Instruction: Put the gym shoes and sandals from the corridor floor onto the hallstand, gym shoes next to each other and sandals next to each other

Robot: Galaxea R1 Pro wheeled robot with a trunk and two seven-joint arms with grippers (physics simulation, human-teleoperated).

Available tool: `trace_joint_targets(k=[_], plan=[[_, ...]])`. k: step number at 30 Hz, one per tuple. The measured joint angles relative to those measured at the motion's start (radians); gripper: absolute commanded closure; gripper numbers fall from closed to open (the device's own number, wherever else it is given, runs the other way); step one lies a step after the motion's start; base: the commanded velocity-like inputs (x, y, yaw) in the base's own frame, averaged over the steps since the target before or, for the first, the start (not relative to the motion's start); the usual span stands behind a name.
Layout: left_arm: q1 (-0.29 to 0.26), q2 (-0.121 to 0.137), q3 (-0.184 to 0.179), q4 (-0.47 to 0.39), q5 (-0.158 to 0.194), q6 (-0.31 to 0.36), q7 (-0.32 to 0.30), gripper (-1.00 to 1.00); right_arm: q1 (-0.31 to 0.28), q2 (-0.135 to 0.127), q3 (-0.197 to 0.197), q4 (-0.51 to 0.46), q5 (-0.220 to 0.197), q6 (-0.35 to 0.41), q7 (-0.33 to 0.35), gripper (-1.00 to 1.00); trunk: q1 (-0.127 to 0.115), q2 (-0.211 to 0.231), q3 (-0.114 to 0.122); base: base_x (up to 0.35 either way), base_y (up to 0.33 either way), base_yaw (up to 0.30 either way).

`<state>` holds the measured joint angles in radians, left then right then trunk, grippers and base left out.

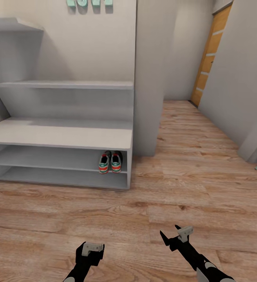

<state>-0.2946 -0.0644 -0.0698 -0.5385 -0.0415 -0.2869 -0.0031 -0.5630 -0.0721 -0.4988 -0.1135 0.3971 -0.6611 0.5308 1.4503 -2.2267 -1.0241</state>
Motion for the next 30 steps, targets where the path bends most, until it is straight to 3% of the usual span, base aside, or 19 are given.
trace_joint_targets(k=[18, 30], plan=[[0.000, 0.000, 0.001, 0.000, 0.001, 0.000, 0.001, -1.00, 0.000, 0.004, -0.002, -0.002, -0.001, 0.000, 0.000, -1.00, -0.069, 0.126, 0.056, 0.000, 0.000, -0.002], [0.000, -0.001, 0.000, 0.000, 0.003, 0.000, 0.000, -1.00, 0.000, 0.003, -0.003, -0.002, -0.001, 0.000, 0.000, -1.00, -0.115, 0.210, 0.094, 0.000, 0.000, -0.237]])
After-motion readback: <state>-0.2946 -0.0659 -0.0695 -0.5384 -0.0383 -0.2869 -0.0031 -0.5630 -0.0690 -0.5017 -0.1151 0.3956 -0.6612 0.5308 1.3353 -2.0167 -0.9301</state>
